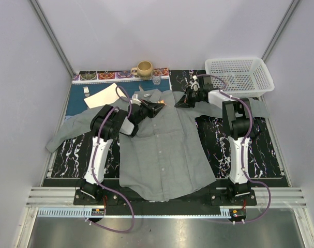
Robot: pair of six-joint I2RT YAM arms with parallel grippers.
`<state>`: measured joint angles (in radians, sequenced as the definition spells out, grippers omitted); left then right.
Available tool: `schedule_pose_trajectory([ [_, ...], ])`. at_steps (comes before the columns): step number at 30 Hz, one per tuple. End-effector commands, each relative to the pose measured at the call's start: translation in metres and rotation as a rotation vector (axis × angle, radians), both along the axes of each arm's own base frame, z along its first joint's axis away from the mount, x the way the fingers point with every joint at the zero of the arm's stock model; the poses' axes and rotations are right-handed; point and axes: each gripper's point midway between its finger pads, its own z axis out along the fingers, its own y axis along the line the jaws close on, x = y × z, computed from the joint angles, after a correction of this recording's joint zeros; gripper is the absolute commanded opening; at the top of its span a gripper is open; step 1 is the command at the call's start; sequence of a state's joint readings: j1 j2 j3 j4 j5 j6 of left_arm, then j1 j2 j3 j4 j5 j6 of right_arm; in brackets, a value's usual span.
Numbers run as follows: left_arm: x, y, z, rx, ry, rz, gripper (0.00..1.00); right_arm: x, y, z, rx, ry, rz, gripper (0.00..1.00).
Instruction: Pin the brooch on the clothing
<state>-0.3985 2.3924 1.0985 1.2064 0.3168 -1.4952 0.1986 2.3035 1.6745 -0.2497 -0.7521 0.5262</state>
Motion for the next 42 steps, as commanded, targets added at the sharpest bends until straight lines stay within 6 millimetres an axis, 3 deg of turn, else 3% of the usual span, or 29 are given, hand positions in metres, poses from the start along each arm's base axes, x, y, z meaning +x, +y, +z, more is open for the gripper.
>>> schedule_pose_trajectory([
  [1, 0.001, -0.005, 0.064, -0.171, -0.226, 0.006, 0.00, 0.009, 0.003, 0.040, 0.075, -0.068, -0.015, 0.00],
  [11, -0.006, -0.011, 0.074, -0.216, -0.222, -0.010, 0.00, 0.008, 0.004, 0.038, 0.127, -0.035, -0.039, 0.00],
  [26, -0.009, -0.013, 0.078, -0.250, -0.199, -0.010, 0.00, 0.005, 0.002, 0.039, 0.258, 0.001, -0.064, 0.00],
  [42, -0.018, -0.023, 0.077, -0.257, -0.184, -0.037, 0.00, 0.004, 0.002, 0.041, 0.287, 0.002, -0.069, 0.00],
])
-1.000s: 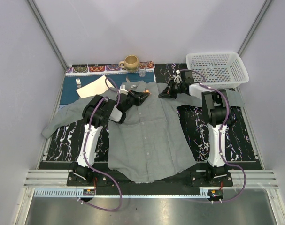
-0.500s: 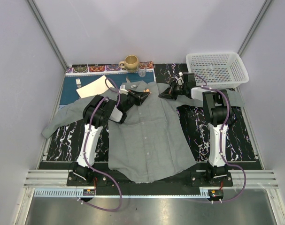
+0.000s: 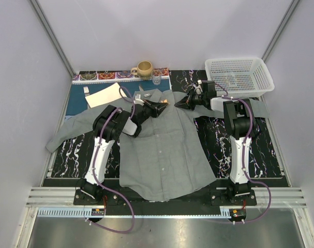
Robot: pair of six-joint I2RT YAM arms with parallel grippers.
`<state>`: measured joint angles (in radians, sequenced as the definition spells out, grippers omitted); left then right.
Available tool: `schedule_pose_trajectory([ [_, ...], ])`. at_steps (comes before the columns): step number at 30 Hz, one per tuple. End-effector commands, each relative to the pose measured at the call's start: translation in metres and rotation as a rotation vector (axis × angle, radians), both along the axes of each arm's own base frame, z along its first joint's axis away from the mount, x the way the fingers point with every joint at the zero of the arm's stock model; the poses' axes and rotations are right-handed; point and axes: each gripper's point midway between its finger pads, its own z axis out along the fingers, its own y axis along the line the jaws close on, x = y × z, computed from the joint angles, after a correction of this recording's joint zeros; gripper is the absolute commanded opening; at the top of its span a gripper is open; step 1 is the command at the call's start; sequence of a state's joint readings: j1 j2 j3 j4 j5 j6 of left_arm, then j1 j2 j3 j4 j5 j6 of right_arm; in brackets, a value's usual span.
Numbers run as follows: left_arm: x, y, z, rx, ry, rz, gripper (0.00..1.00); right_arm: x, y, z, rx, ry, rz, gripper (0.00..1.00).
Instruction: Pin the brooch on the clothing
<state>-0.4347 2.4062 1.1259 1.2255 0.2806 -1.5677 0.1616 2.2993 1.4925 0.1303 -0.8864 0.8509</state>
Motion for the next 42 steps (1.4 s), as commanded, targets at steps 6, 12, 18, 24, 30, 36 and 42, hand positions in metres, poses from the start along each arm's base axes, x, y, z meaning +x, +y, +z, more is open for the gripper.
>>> schedule_pose_trajectory([
  [6, -0.018, -0.007, 0.068, -0.192, -0.199, -0.033, 0.00, 0.005, 0.002, 0.035, 0.057, -0.079, 0.013, 0.00],
  [12, -0.019, -0.008, 0.066, -0.186, -0.197, -0.033, 0.00, 0.004, 0.001, 0.036, 0.060, -0.079, 0.010, 0.00],
  [18, -0.020, 0.009, 0.079, -0.091, -0.294, -0.035, 0.00, 0.007, -0.005, 0.035, 0.050, -0.089, -0.001, 0.00],
  [24, -0.019, 0.022, 0.096, 0.357, -0.476, -0.257, 0.00, 0.009, -0.009, 0.035, 0.023, -0.104, -0.002, 0.00],
  [30, -0.025, 0.042, 0.092, 1.084, -0.686, -0.407, 0.00, 0.010, -0.009, 0.036, 0.020, -0.104, -0.002, 0.00],
  [36, -0.034, 0.047, 0.093, 1.331, -0.842, -0.470, 0.00, 0.015, -0.009, 0.041, 0.027, -0.116, -0.003, 0.00],
  [42, -0.038, 0.027, 0.091, 1.483, -0.973, -0.476, 0.00, 0.014, -0.008, 0.039, 0.026, -0.114, 0.001, 0.00],
])
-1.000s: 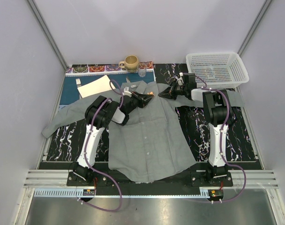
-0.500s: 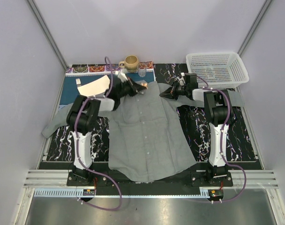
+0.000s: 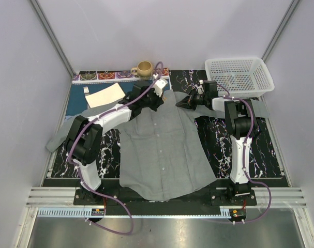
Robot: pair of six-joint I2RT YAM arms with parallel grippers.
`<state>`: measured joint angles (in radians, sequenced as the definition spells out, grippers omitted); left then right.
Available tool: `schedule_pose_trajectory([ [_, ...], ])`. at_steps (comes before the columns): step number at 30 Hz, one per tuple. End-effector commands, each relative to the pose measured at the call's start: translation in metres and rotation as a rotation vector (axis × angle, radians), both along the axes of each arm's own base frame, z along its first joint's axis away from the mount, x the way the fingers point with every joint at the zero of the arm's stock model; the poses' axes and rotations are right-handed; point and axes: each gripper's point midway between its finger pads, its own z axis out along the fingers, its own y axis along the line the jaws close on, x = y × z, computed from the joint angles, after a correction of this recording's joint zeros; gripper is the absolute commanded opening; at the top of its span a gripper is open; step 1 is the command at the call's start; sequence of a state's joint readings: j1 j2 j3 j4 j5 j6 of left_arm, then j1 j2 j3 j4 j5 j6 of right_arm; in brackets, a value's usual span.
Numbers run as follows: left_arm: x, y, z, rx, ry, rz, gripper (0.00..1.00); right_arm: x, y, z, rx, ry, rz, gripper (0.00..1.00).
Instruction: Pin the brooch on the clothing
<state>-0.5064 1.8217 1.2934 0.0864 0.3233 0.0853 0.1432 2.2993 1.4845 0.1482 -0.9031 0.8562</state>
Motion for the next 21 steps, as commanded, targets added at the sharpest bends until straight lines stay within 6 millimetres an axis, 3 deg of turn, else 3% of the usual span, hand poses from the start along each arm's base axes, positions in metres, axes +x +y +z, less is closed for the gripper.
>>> schedule_pose_trajectory([
  [1, 0.015, 0.009, -0.007, 0.252, -0.212, 0.011, 0.00, 0.012, -0.001, 0.038, 0.013, -0.109, 0.008, 0.00],
  [2, 0.014, 0.002, -0.004, 0.311, -0.282, -0.015, 0.00, 0.012, -0.001, 0.038, 0.013, -0.110, 0.009, 0.00],
  [6, 0.023, 0.003, -0.006, 0.452, -0.399, -0.022, 0.00, 0.013, -0.001, 0.037, 0.013, -0.106, 0.006, 0.00],
  [9, 0.027, -0.004, 0.018, 0.269, -0.333, -0.033, 0.00, 0.012, 0.000, 0.036, 0.020, -0.105, 0.010, 0.00],
  [10, 0.018, -0.011, 0.002, 0.225, -0.218, -0.090, 0.00, 0.013, 0.000, 0.038, 0.022, -0.109, 0.009, 0.00],
  [11, 0.020, -0.006, 0.002, 0.097, -0.075, -0.046, 0.00, 0.012, 0.000, 0.037, 0.025, -0.101, 0.007, 0.00],
  [13, 0.014, -0.017, 0.008, -0.118, 0.087, -0.090, 0.00, 0.013, 0.001, 0.040, 0.033, -0.107, 0.007, 0.00],
  [14, 0.017, -0.011, 0.011, -0.256, 0.220, -0.026, 0.00, 0.013, 0.001, 0.040, 0.037, -0.102, 0.008, 0.00],
  [15, 0.013, -0.008, 0.001, -0.312, 0.286, 0.001, 0.00, 0.013, 0.001, 0.041, 0.038, -0.106, 0.008, 0.00],
  [17, 0.018, -0.009, 0.019, -0.486, 0.310, 0.023, 0.00, 0.014, 0.001, 0.044, 0.041, -0.113, 0.007, 0.00],
  [18, 0.014, -0.007, 0.010, -0.513, 0.332, 0.041, 0.00, 0.013, 0.002, 0.044, 0.043, -0.110, 0.008, 0.00],
  [21, 0.018, -0.006, 0.011, -0.578, 0.329, 0.095, 0.00, 0.014, 0.001, 0.046, 0.051, -0.109, 0.005, 0.00],
])
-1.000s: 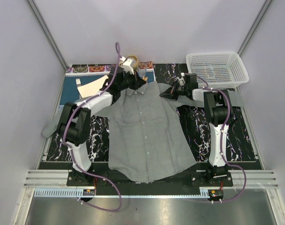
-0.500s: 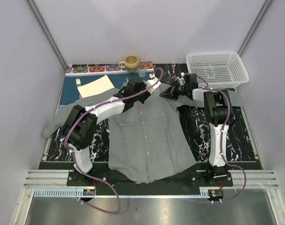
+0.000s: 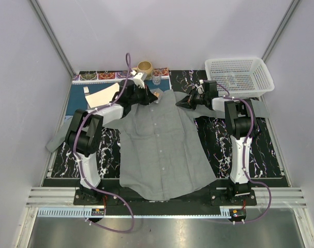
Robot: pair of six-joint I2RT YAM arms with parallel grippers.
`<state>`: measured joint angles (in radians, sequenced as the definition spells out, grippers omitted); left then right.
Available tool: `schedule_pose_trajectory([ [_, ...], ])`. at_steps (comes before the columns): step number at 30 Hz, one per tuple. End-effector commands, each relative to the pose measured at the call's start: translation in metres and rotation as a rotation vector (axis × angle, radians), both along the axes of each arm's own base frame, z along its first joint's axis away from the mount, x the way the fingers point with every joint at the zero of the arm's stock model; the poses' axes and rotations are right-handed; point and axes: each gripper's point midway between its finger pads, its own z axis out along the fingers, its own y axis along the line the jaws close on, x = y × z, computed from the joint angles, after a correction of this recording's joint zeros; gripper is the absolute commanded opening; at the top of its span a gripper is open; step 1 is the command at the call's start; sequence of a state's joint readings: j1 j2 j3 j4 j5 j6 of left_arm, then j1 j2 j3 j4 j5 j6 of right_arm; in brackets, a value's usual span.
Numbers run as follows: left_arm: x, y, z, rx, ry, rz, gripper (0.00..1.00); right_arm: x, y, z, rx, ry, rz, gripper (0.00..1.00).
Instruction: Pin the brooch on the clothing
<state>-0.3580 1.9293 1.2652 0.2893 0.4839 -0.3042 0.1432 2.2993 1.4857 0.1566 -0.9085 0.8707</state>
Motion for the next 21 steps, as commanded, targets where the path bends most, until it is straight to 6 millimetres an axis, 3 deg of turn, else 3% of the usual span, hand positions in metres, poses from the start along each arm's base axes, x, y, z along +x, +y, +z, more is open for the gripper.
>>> schedule_pose_trajectory([
  [1, -0.010, -0.033, 0.036, -0.294, 0.030, 0.003, 0.00, 0.014, 0.002, 0.045, 0.044, -0.117, 0.006, 0.00],
  [5, -0.008, -0.037, 0.039, -0.499, 0.120, 0.051, 0.00, 0.015, 0.001, 0.046, 0.059, -0.109, -0.004, 0.00],
  [8, -0.011, -0.042, 0.028, -0.635, 0.225, 0.070, 0.00, 0.016, 0.003, 0.046, 0.066, -0.106, -0.006, 0.00],
  [9, -0.008, -0.041, 0.019, -0.653, 0.244, 0.096, 0.00, 0.016, 0.002, 0.045, 0.067, -0.103, -0.008, 0.00],
  [21, -0.005, -0.046, 0.005, -0.745, 0.286, 0.190, 0.00, 0.012, 0.004, 0.045, 0.085, -0.086, -0.012, 0.00],
])
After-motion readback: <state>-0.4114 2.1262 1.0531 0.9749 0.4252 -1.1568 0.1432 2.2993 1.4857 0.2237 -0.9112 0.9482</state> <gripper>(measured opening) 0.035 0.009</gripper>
